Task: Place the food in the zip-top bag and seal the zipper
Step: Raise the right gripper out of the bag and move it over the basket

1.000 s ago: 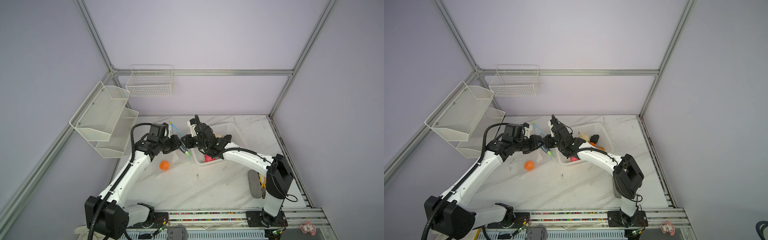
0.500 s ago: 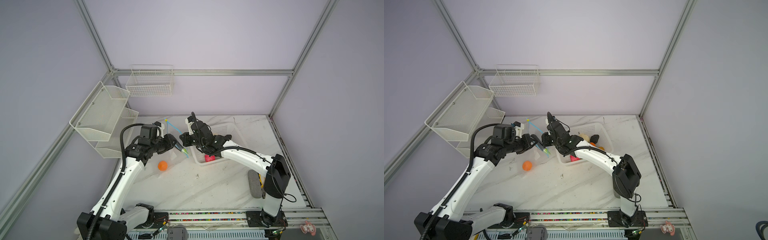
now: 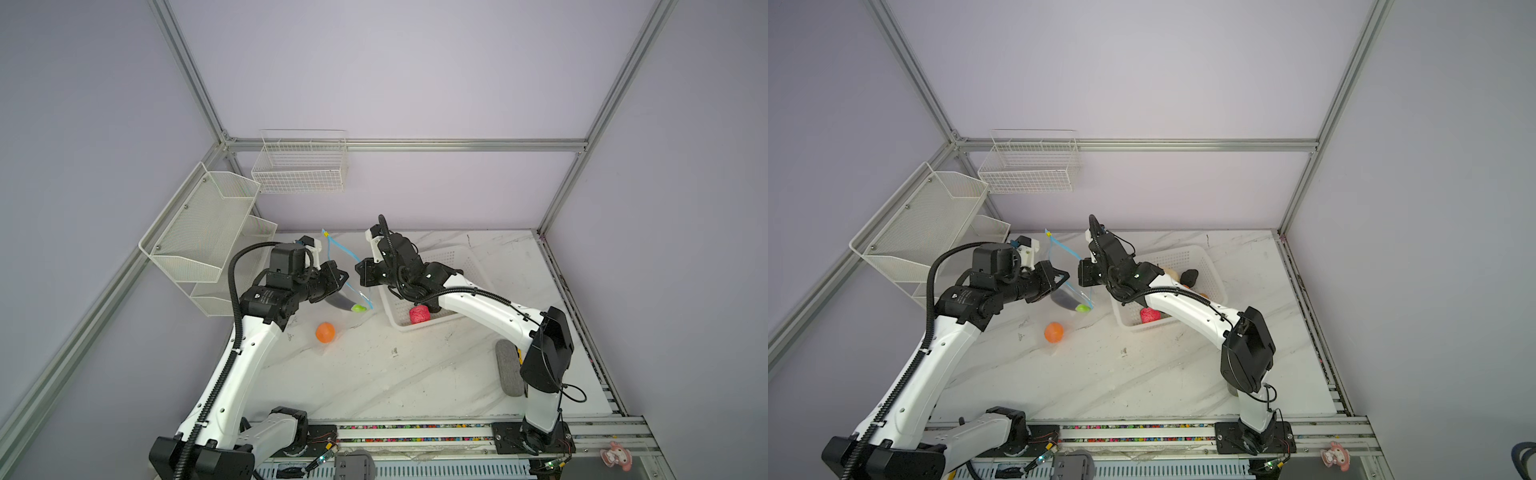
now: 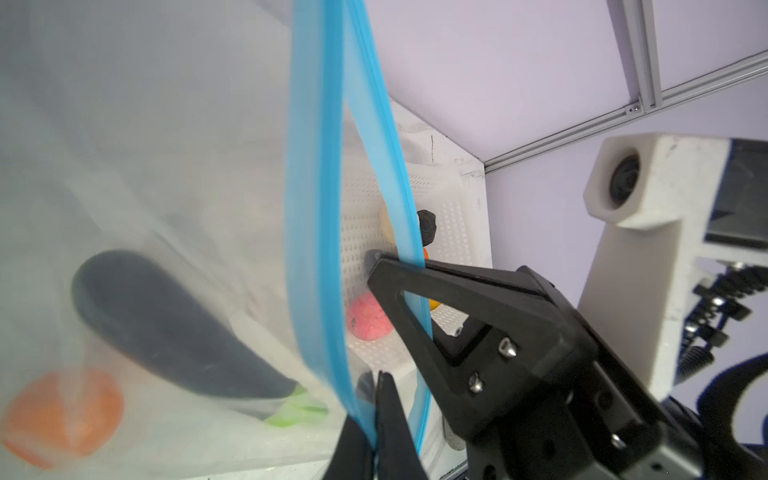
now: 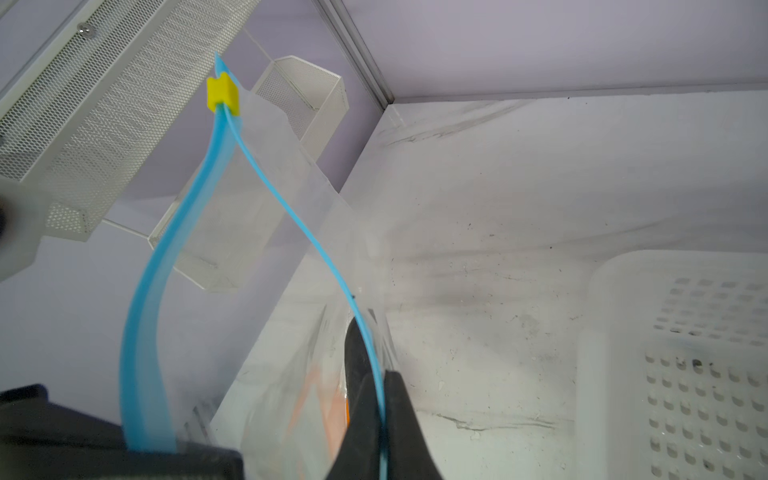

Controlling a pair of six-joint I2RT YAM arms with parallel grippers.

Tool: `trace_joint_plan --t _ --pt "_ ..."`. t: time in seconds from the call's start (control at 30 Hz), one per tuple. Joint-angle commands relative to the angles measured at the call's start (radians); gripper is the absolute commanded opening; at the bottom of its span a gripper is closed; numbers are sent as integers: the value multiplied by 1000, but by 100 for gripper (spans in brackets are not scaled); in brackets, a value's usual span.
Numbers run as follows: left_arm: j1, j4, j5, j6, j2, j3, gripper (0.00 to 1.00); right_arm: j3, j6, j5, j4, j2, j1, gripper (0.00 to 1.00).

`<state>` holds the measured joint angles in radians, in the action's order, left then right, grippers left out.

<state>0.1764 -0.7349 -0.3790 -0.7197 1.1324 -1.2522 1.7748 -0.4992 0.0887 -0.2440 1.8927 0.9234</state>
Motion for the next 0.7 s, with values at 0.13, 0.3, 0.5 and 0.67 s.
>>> trace_joint_plan --t 0.13,0.3,0.5,0.67 --pt "-35 6 -21 3 -6 -81 0 45 -4 45 -31 19 14 8" --pt "-40 10 -23 6 -8 -64 0 -32 -28 55 3 4 14 8" --pt "-38 54 -98 -5 7 36 0 -124 -24 41 38 -33 13 23" --pt "-38 69 -126 11 32 83 0 -164 10 34 15 -72 -28 40"
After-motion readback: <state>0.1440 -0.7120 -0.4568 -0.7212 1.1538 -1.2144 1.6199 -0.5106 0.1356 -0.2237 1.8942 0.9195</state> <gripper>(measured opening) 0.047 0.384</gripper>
